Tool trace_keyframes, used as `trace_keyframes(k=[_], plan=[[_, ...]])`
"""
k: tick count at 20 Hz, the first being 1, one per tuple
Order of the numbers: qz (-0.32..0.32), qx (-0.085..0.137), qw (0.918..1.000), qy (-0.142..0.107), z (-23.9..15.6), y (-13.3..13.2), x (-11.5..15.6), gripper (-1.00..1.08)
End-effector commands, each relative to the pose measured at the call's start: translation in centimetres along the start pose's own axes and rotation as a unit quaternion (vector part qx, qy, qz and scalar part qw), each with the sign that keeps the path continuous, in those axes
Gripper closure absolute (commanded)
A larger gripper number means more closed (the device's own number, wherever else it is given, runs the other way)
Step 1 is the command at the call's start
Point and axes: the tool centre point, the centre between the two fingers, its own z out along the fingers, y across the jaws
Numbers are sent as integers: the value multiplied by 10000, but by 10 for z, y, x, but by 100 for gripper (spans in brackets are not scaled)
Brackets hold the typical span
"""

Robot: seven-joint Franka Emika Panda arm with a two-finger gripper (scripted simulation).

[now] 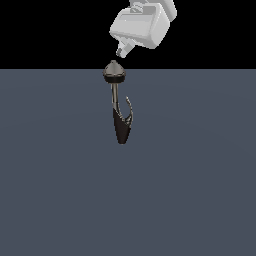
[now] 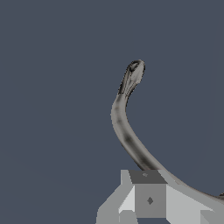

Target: Turn on the faucet by rotating a designated handle.

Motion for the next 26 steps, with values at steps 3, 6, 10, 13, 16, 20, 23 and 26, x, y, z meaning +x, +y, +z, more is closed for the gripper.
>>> trace_keyframes(k=[3,6,10,13,16,20,23,26], plan=[[662,192,9973,-252,25,-10,35,108],[1105,309,9925,-420,43,-14,58,108],[1621,434,9839,-615,65,-17,86,108],[1931,504,9772,-731,78,-17,102,108],[2172,556,9711,-821,89,-17,114,108],[2386,601,9651,-900,99,-17,125,108],[2467,617,9626,-930,103,-16,129,108],[2482,620,9622,-936,104,-16,130,108]])
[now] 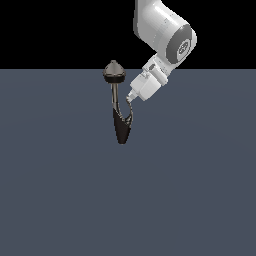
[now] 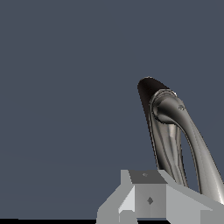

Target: Turn on the faucet by rotating a designated handle.

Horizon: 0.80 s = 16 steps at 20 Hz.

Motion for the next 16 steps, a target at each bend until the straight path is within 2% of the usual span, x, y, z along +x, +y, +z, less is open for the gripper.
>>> trace_keyframes(k=[1,16], plan=[[10,7,10000,-4,0,-1,0,108],[10,6,10000,-4,0,32,-11,108]])
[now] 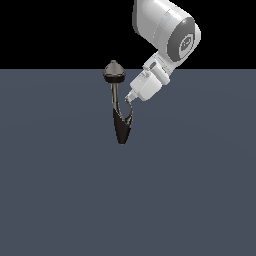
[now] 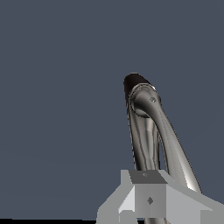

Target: Turn on the faucet by rotating a designated handle.

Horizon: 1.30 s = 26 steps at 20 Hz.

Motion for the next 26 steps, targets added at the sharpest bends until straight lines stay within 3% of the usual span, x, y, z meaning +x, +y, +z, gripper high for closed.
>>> trace_keyframes(k=[1,7,22,24,26], plan=[[-5,-23,10000,-15,0,8,-4,108],[17,29,10000,14,-2,14,-2,108],[-3,-20,10000,-14,-1,67,14,108],[-101,29,9999,2,-3,56,4,108],[-79,17,10000,-2,-2,63,18,108]])
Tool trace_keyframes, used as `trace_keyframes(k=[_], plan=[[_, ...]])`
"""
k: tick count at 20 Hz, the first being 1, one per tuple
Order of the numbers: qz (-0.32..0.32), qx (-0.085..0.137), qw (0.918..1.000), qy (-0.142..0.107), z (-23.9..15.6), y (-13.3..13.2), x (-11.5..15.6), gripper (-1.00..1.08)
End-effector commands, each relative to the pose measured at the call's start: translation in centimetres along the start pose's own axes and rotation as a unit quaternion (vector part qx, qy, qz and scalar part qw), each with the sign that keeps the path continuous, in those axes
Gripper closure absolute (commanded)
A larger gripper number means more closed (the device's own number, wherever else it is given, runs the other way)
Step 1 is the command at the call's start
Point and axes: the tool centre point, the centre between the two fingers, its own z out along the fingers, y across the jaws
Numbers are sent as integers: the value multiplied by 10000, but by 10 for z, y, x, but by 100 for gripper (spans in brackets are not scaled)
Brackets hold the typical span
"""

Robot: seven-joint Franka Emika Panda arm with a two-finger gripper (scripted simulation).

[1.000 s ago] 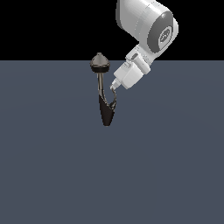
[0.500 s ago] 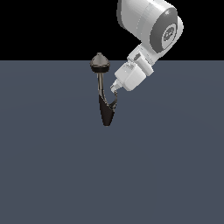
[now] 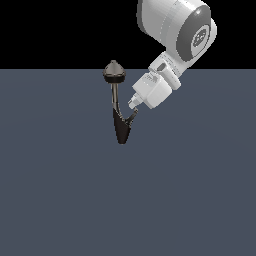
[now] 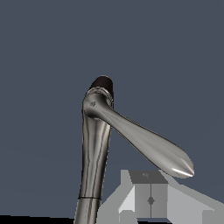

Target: Turn on the faucet by rotating a designated handle.

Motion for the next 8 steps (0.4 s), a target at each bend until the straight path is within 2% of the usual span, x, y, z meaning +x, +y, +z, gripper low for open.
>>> trace_keyframes(k=[1,6,8], plan=[[69,-14,10000,3,1,9,19,108],[125,-43,9999,-7,2,26,54,108],[133,-47,9999,-8,2,29,59,108]])
